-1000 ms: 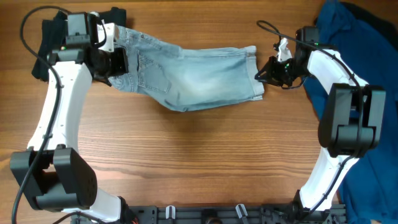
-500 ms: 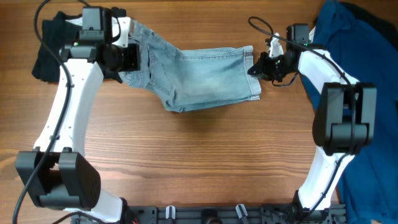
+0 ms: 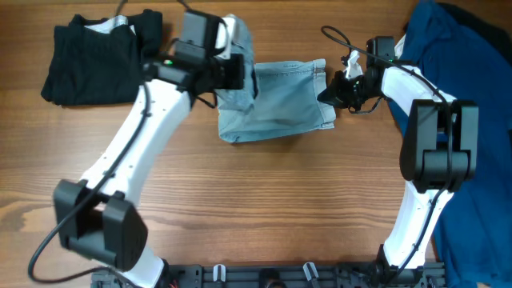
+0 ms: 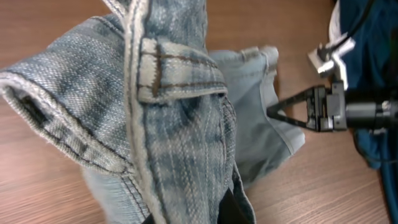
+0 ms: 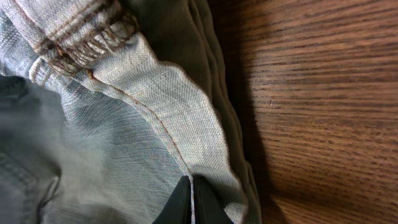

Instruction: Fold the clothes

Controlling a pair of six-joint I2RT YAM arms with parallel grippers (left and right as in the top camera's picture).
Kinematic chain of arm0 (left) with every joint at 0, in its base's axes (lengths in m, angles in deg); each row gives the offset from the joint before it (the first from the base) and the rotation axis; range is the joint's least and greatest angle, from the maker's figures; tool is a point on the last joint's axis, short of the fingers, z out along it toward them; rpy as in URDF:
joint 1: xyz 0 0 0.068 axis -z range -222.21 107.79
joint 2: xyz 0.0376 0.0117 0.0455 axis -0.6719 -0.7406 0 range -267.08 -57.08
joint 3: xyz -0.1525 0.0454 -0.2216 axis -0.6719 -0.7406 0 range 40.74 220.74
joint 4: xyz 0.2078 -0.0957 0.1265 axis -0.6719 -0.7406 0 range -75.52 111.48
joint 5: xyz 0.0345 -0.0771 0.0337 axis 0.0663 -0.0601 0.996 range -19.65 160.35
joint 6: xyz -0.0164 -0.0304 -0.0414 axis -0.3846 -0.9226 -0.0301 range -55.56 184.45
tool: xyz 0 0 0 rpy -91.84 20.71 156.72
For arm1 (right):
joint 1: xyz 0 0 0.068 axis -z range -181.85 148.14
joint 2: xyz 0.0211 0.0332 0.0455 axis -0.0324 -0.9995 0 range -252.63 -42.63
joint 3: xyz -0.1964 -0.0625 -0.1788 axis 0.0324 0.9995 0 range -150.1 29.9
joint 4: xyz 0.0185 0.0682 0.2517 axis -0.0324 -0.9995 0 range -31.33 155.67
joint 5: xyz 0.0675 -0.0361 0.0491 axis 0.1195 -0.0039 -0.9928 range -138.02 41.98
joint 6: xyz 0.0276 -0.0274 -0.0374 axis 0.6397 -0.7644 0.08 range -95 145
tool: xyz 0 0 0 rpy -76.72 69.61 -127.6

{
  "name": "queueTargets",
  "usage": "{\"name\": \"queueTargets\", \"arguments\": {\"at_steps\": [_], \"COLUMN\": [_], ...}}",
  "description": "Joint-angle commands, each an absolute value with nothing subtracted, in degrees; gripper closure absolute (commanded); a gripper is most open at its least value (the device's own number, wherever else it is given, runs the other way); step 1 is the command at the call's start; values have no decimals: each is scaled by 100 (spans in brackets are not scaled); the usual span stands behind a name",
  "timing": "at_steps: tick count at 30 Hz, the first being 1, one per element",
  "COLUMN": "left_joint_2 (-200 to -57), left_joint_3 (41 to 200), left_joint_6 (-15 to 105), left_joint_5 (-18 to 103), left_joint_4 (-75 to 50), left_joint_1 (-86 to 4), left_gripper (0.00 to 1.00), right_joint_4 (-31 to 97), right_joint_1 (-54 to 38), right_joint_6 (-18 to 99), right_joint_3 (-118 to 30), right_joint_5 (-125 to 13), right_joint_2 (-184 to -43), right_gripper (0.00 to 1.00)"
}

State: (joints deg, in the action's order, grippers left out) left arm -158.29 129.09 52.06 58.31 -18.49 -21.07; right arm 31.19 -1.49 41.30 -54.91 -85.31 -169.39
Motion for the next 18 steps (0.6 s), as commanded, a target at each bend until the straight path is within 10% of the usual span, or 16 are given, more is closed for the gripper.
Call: {"name": "queueTargets", "arguments": {"at_steps": [1,4,7,18], "left_joint_2": [-16325,-16576,-16640,-16640], "left_joint_3": [13086,13086,13086,13086], "left_joint_6": [5003,5005,5031,5051], "left_joint_5": [5823,5820,5823,5899], "left_joint_4": [-1787,-1735,-1624,-1473], "left_joint_1": [-1908,-1823,-1702,-1672], "left_gripper": [96,71,0,0], "right_joint_4": [3149,3147,3163,2384], "right_joint_1": [-184,-184,-184,286], "right_joint_6": [4154,4154,4154,3596], "right_joint_3": [-5434,-5434,-5434,-6352], "right_joint_5": [-8147,-8147,-8149,-8534], "right_joint_2": [-17341,-17341,-17341,-16299], "right_gripper": [96,96,96,84]}}
